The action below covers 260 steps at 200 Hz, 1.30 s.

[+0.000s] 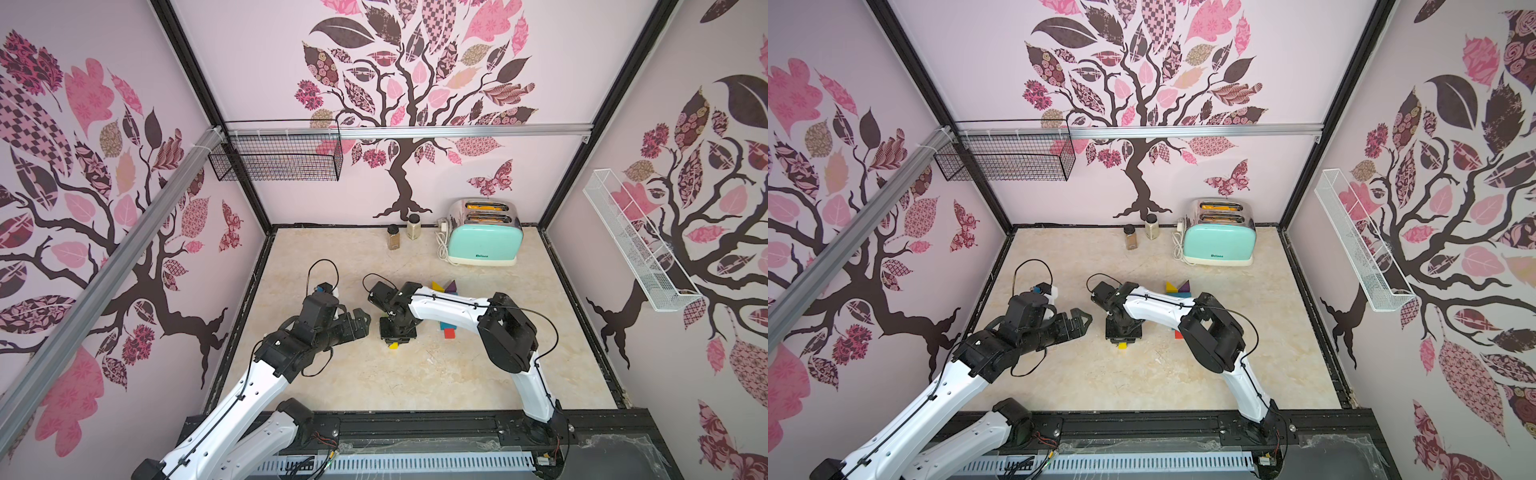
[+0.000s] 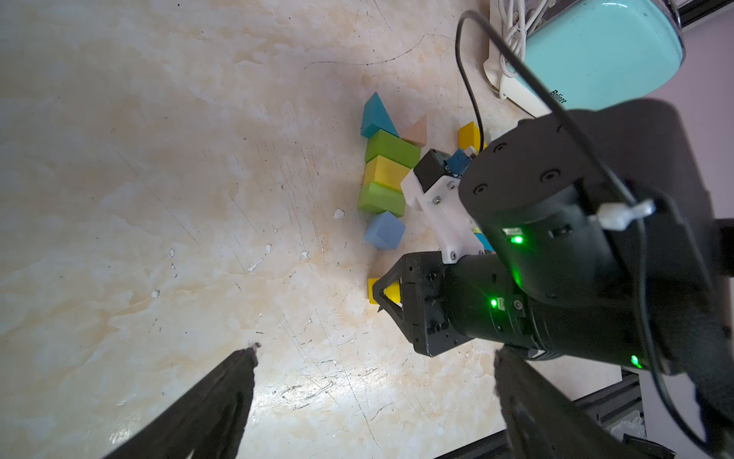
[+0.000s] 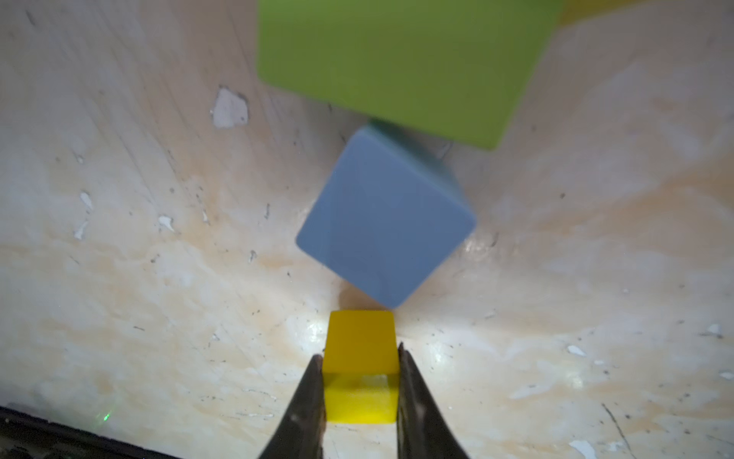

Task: Assemble a carrot with building blocks
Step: Assemble the building block at the center of the board.

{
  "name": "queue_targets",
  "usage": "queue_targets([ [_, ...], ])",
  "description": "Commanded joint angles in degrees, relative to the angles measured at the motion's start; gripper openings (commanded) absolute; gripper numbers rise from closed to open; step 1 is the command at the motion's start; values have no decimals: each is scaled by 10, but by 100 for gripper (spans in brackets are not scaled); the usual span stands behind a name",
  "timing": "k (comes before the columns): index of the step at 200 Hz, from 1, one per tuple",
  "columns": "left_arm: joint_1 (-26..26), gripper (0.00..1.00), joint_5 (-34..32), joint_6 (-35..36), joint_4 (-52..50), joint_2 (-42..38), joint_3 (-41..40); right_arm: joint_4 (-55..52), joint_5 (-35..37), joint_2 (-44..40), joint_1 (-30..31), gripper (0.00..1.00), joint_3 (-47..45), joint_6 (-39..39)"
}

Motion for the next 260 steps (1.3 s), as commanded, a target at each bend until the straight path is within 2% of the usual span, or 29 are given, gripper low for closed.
queue_targets([
  [1,0,98,6,16,-6,-4,7,-9,50,17,3,22,39,34],
  [71,0,98,22,28,3,8,10,-41,94,37,-2,23,56,62],
  [186,0,98,26,42,11,38,24,-21,90,59,-26,25,63,63],
  [260,0,98,30,37,28,53,23,-16,72,62,-27,47,70,36],
])
